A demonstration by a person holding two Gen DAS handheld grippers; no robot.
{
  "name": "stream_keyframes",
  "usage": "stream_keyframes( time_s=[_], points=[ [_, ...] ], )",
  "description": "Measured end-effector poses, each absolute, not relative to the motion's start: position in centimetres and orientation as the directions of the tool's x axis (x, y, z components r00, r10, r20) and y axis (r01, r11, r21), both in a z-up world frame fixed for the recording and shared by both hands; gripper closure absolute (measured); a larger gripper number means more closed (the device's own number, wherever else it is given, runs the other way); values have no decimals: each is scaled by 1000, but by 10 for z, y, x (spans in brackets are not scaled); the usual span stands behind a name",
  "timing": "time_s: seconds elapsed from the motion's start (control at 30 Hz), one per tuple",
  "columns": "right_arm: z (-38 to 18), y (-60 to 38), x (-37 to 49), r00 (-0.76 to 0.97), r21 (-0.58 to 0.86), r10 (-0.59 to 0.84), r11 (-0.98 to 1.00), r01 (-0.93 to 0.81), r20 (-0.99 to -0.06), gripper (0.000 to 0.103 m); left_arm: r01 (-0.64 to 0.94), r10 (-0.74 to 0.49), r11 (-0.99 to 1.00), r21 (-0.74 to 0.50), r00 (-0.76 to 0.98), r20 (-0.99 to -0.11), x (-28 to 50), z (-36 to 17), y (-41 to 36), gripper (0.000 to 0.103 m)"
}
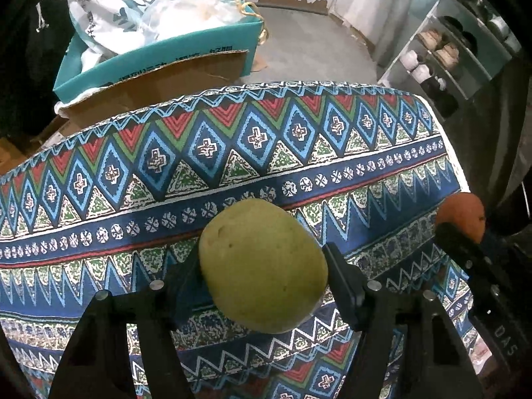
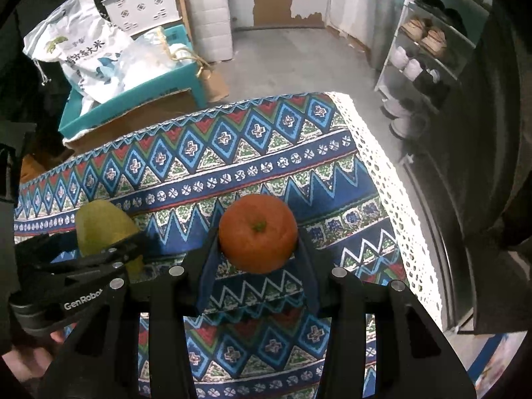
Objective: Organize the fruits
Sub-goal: 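Lift the yellow pear with the left tool while the right tool carries the orange toward the plate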
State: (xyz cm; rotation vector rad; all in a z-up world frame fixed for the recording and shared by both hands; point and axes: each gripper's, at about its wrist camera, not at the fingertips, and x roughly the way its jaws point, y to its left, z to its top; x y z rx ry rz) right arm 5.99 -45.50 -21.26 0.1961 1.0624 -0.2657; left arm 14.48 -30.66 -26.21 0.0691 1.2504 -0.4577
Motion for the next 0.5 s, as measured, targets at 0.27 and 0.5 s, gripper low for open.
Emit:
stream_keyframes(
  time_s=[0.27,0.5],
  points=[
    [-213,-448,59,465,48,-108,949,311,-879,59,388,-285,906,-171,258,-923,137,-259,-300,33],
    [-205,-440,57,482,49,-105,954,296,-870,59,405,-295,900,-161,293,-910,128,-239,-286,33]
  ],
)
